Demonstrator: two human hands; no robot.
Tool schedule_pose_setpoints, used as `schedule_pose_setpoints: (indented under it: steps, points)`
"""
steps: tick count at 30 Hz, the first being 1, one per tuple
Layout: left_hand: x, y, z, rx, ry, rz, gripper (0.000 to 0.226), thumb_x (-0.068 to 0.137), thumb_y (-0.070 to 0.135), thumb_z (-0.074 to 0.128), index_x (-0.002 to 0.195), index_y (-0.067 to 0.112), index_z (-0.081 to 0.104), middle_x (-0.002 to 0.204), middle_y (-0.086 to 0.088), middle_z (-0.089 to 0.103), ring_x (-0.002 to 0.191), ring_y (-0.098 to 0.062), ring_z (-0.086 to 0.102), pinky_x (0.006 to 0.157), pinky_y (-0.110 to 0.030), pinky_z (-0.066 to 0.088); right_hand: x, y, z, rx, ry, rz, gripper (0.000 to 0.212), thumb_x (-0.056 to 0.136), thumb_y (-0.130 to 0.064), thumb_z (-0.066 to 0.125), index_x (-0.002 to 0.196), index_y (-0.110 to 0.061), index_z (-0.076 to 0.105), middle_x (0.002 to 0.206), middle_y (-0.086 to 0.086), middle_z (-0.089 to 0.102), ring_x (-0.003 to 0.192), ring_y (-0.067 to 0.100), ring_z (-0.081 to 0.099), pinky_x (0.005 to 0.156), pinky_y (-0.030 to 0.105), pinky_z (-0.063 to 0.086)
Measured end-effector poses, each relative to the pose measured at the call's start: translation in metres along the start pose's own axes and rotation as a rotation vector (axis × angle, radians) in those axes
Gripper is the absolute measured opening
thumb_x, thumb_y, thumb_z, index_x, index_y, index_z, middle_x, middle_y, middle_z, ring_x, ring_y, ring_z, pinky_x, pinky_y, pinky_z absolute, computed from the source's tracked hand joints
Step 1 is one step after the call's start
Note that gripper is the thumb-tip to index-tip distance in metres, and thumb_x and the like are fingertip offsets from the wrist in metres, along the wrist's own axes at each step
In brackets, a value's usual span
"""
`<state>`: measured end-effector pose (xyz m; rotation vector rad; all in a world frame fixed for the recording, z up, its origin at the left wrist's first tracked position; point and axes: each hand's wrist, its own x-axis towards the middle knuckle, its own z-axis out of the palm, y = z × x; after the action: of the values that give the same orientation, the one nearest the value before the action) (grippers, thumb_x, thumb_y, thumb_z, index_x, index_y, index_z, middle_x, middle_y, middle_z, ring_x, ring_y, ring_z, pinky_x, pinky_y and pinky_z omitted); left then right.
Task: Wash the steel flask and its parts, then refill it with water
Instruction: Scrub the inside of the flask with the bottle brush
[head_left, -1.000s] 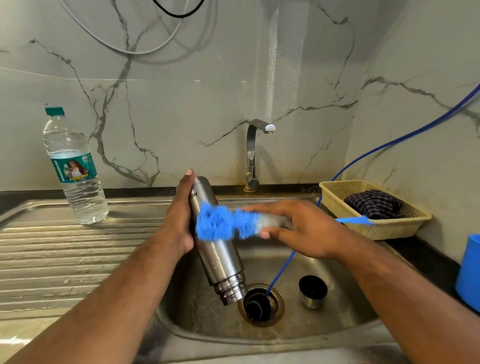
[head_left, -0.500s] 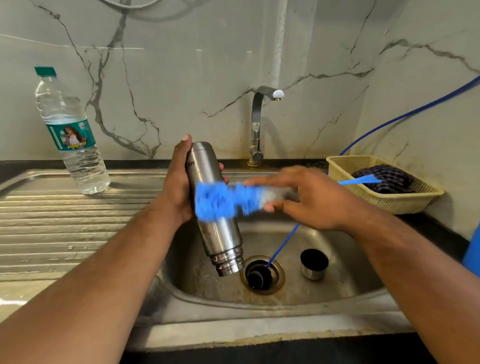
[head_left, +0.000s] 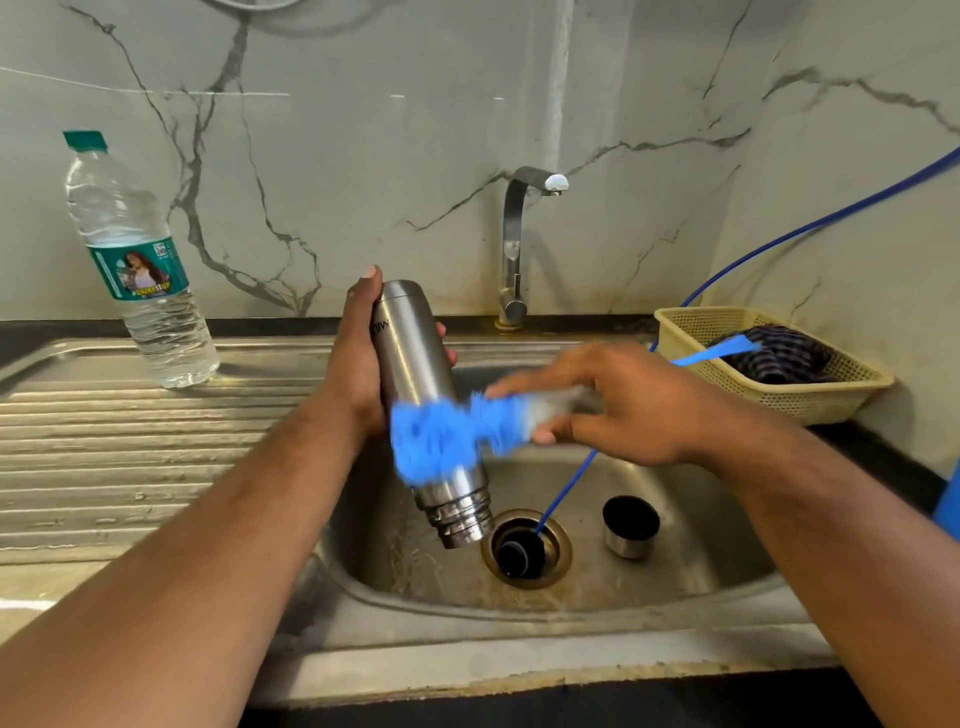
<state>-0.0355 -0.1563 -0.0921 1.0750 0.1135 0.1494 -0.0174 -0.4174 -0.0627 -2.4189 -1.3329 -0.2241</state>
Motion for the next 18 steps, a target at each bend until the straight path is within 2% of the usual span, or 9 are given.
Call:
schedule_pose_setpoints:
  steps: [2,3,6,8,10,13,14,16,18]
  points:
    - [-0.001,-0.001,0.001,-0.025,0.020,-0.034,0.069,0.082,0.076,0.057,0.115,0.016,0.064,0.096,-0.011,0.075,0.081,-0.028,0.074,0.077,-0.043,0.057,0.004,0.000,0.001,-0.054,0.147,0.048,0.059,0.091,-0.045,0.071,0.143,-0.057,0.047,0.102,-0.018,0.065,0.093,0.005,0.056,0.088,0.039,0.051]
    - [-0.001,-0.001,0.001,-0.029,0.032,-0.050,0.072,0.080,0.077,0.057,0.116,0.016,0.064,0.098,-0.012,0.075,0.084,-0.028,0.074,0.080,-0.045,0.057,0.005,-0.001,0.003,-0.056,0.122,0.036,0.060,0.091,-0.047,0.070,0.144,-0.058,0.044,0.100,-0.014,0.063,0.092,0.008,0.056,0.087,0.041,0.051]
    - [0.002,0.000,0.000,0.030,0.021,-0.006,0.069,0.083,0.077,0.055,0.111,0.016,0.066,0.101,-0.012,0.072,0.081,-0.028,0.073,0.078,-0.043,0.058,0.001,-0.006,0.009,-0.066,-0.108,-0.051,0.061,0.089,-0.045,0.071,0.139,-0.066,0.043,0.092,-0.020,0.057,0.089,0.000,0.053,0.083,0.035,0.049]
    - [0.000,-0.002,0.001,0.044,0.031,-0.006,0.063,0.085,0.073,0.056,0.111,0.016,0.065,0.099,-0.012,0.074,0.078,-0.026,0.074,0.077,-0.042,0.058,0.003,-0.004,0.010,-0.096,0.006,0.005,0.058,0.091,-0.051,0.065,0.143,-0.064,0.041,0.092,-0.023,0.056,0.090,-0.001,0.051,0.084,0.037,0.050]
    - [-0.001,-0.003,0.002,0.048,0.046,-0.027,0.064,0.084,0.072,0.058,0.116,0.017,0.065,0.110,-0.017,0.075,0.082,-0.026,0.076,0.081,-0.044,0.057,0.006,-0.002,0.009,-0.147,0.162,0.068,0.058,0.092,-0.059,0.055,0.148,-0.057,0.038,0.093,-0.017,0.054,0.090,0.006,0.050,0.085,0.042,0.052]
    - [-0.001,-0.003,0.002,0.062,0.097,-0.107,0.085,0.072,0.076,0.067,0.132,0.017,0.056,0.123,-0.022,0.065,0.102,-0.039,0.070,0.086,-0.053,0.058,0.005,-0.002,0.012,-0.126,0.011,-0.004,0.056,0.094,-0.054,0.062,0.146,-0.059,0.041,0.091,-0.021,0.050,0.091,0.005,0.049,0.084,0.037,0.048]
    - [-0.002,-0.003,0.003,0.075,0.104,-0.113,0.081,0.075,0.073,0.067,0.132,0.017,0.056,0.123,-0.022,0.065,0.103,-0.041,0.070,0.084,-0.053,0.059,0.002,-0.002,0.012,-0.150,-0.017,-0.006,0.056,0.094,-0.051,0.065,0.144,-0.061,0.041,0.091,-0.023,0.049,0.092,0.004,0.049,0.084,0.035,0.047]
    - [-0.004,-0.004,0.006,0.064,0.057,-0.100,0.060,0.088,0.059,0.065,0.129,0.016,0.058,0.121,-0.020,0.069,0.098,-0.035,0.073,0.079,-0.046,0.060,0.002,0.003,0.010,-0.212,0.092,0.059,0.056,0.096,-0.052,0.062,0.145,-0.063,0.038,0.094,-0.021,0.049,0.097,0.006,0.048,0.084,0.036,0.048]
    - [-0.004,-0.006,0.006,0.021,0.031,-0.105,0.049,0.093,0.049,0.064,0.127,0.013,0.061,0.118,-0.017,0.073,0.097,-0.029,0.074,0.080,-0.043,0.058,0.004,0.009,0.008,-0.211,0.170,0.118,0.055,0.096,-0.054,0.060,0.146,-0.062,0.037,0.094,-0.014,0.052,0.095,0.010,0.050,0.080,0.035,0.046]
